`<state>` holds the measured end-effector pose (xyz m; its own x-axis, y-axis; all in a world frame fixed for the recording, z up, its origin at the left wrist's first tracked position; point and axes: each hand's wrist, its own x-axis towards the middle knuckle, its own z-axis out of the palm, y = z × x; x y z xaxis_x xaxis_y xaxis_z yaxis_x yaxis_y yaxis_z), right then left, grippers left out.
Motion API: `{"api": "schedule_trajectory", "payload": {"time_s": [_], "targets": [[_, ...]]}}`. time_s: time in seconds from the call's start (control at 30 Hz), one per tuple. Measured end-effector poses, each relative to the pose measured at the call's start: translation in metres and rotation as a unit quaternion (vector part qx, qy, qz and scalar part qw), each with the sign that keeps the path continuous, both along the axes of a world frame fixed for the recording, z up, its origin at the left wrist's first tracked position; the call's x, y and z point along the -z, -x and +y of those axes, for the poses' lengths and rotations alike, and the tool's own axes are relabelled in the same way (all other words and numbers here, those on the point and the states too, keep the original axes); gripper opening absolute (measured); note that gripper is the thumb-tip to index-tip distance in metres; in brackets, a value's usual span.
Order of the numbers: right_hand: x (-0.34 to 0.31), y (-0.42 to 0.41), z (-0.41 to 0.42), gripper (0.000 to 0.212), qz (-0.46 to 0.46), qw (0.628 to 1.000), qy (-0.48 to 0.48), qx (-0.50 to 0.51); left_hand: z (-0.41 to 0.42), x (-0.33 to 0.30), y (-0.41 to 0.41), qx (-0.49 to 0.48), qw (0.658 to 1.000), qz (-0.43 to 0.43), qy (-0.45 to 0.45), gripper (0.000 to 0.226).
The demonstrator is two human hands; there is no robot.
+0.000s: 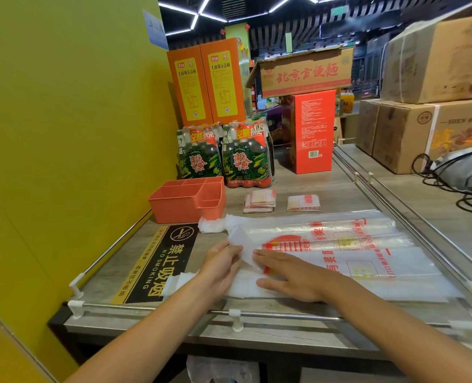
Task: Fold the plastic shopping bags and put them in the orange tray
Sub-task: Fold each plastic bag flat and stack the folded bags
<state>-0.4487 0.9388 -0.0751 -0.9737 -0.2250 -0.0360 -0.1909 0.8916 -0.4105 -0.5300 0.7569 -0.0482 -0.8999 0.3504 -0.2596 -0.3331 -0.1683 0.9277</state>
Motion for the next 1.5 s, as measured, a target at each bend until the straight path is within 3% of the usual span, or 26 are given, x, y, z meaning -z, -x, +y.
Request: {"api": "schedule_trajectory", "payload": {"time_s": [0.23, 0.5, 0.67, 0.8, 0.9, 0.97, 1.03, 1.2, 1.5], "targets": [[-0.004, -0.001, 0.0, 0.072, 0.004, 1.0, 0.014, 0.01, 0.02, 0.007, 0.001, 0.009, 0.996, 0.057, 0.065, 0.021], [-0.007, -0.007, 0.002, 0.063, 0.031, 0.999, -0.016, 0.022, 0.001, 0.016, 0.025, -0.152, 0.974, 0.116, 0.121, 0.025], [-0.004, -0.006, 0.006, 0.053, 0.069, 0.995, -0.058, 0.036, -0.019, 0.018, 0.033, -0.105, 0.935, 0.267, 0.209, 0.028], [-0.005, -0.006, 0.006, 0.05, 0.045, 0.998, -0.039, 0.035, -0.02, 0.016, 0.027, 0.081, 0.841, 0.426, 0.323, 0.031], [-0.009, -0.009, 0.003, 0.048, 0.038, 0.998, -0.027, 0.049, -0.017, 0.028, 0.033, 0.229, 0.711, 0.518, 0.416, 0.045], [-0.011, -0.01, 0.005, 0.047, 0.051, 0.995, -0.014, 0.086, -0.016, 0.035, 0.031, 0.298, 0.636, 0.545, 0.459, 0.05], [-0.013, -0.012, 0.008, 0.056, 0.059, 0.991, -0.002, 0.12, -0.016, 0.038, 0.03, 0.341, 0.598, 0.534, 0.491, 0.056], [-0.01, -0.012, 0.011, 0.072, 0.061, 0.994, 0.026, 0.087, -0.017, 0.036, 0.028, 0.377, 0.576, 0.524, 0.501, 0.06], [-0.002, -0.009, 0.01, 0.059, 0.015, 0.999, -0.017, 0.027, -0.022, 0.038, 0.032, 0.344, 0.622, 0.562, 0.422, 0.05]]}}
